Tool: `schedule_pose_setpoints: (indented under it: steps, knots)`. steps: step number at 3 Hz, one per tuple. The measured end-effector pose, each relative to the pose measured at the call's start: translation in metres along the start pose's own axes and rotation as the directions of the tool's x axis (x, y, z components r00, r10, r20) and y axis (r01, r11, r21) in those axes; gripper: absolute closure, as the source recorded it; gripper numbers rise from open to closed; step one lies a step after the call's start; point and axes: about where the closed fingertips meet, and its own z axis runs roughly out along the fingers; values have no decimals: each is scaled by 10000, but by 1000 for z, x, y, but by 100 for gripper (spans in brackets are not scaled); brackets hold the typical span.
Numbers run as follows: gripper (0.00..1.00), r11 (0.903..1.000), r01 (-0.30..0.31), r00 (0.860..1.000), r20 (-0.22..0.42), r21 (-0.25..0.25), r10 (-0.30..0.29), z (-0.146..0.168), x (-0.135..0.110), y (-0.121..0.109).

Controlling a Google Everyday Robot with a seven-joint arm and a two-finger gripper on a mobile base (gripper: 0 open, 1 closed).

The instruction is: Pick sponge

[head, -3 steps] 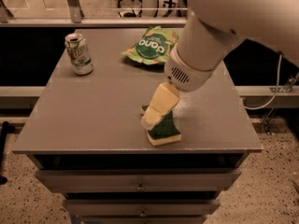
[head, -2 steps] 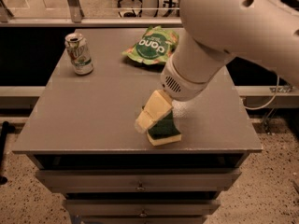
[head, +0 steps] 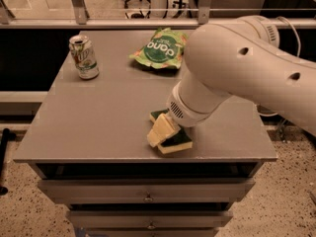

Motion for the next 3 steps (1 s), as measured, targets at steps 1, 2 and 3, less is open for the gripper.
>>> schedule_pose_setpoints:
  steps: [1, 2, 3]
  knots:
    - [51, 9999, -141, 9998, 148, 100, 140, 3, -1, -3]
    - [75, 9993, 78, 9983, 566, 376, -99, -13, -18, -15]
    - [100, 9974, 706, 9663, 2471, 149, -721, -55, -66, -29]
